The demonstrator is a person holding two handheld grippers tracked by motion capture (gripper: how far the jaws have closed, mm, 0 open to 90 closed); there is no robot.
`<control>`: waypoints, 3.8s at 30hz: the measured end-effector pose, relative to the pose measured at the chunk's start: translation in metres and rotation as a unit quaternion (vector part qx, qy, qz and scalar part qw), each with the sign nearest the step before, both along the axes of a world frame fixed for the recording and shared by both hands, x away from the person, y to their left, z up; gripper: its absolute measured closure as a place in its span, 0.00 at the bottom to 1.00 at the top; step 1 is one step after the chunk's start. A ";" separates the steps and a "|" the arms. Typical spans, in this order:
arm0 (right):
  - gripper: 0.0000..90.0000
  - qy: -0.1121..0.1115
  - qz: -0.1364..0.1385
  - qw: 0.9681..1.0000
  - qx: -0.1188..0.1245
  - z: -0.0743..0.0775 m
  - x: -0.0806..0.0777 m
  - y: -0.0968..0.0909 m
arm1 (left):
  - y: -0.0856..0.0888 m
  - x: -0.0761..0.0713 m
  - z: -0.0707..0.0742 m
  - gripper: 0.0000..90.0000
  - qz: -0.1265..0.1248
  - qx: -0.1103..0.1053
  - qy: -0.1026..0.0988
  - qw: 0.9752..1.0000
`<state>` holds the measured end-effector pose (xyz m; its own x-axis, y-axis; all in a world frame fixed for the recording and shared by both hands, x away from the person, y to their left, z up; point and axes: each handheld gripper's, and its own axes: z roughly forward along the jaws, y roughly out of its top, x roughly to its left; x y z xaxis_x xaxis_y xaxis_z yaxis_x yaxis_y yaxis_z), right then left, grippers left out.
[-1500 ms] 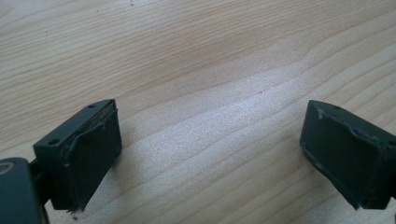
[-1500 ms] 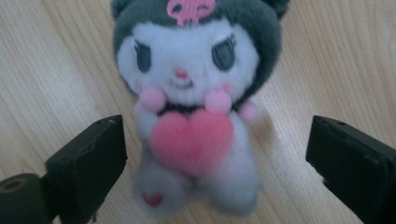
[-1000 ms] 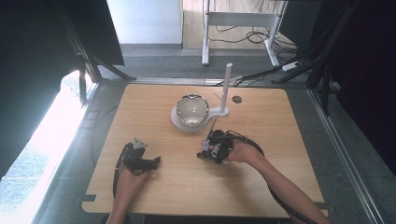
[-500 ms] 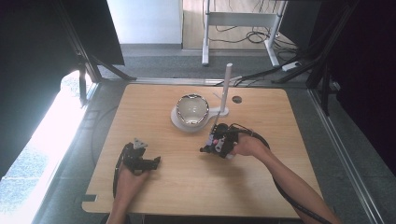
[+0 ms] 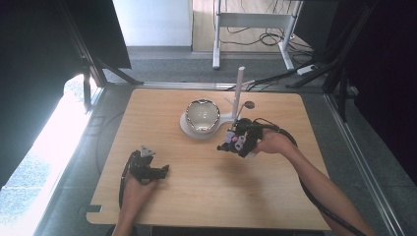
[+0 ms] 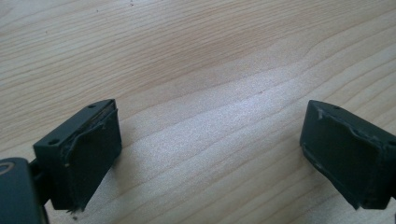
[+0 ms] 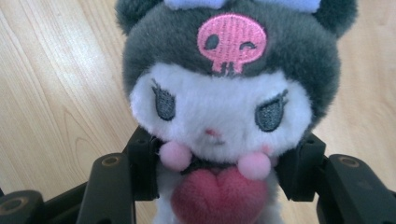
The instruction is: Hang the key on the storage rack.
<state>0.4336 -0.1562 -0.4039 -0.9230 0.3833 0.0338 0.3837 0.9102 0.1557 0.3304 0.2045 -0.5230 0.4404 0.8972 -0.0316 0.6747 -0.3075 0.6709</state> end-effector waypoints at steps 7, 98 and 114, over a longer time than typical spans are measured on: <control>0.47 -0.003 -0.015 1.000 0.011 0.020 0.011 -0.013 | 0.000 0.000 0.000 0.06 0.000 0.002 -0.001 1.000; 0.46 -0.087 -0.096 0.991 0.041 0.066 0.105 -0.035 | 0.000 0.000 0.000 0.06 0.000 0.001 0.000 1.000; 0.43 -0.110 -0.109 0.987 0.037 0.024 0.109 -0.029 | 0.000 0.000 0.000 0.06 0.001 0.001 0.000 1.000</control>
<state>0.5426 -0.1854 -0.3795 -0.8073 0.5773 -0.1220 0.5187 0.7929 0.3198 0.3303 0.2044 -0.5230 0.4396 0.8977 -0.0300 0.6746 -0.3079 0.6709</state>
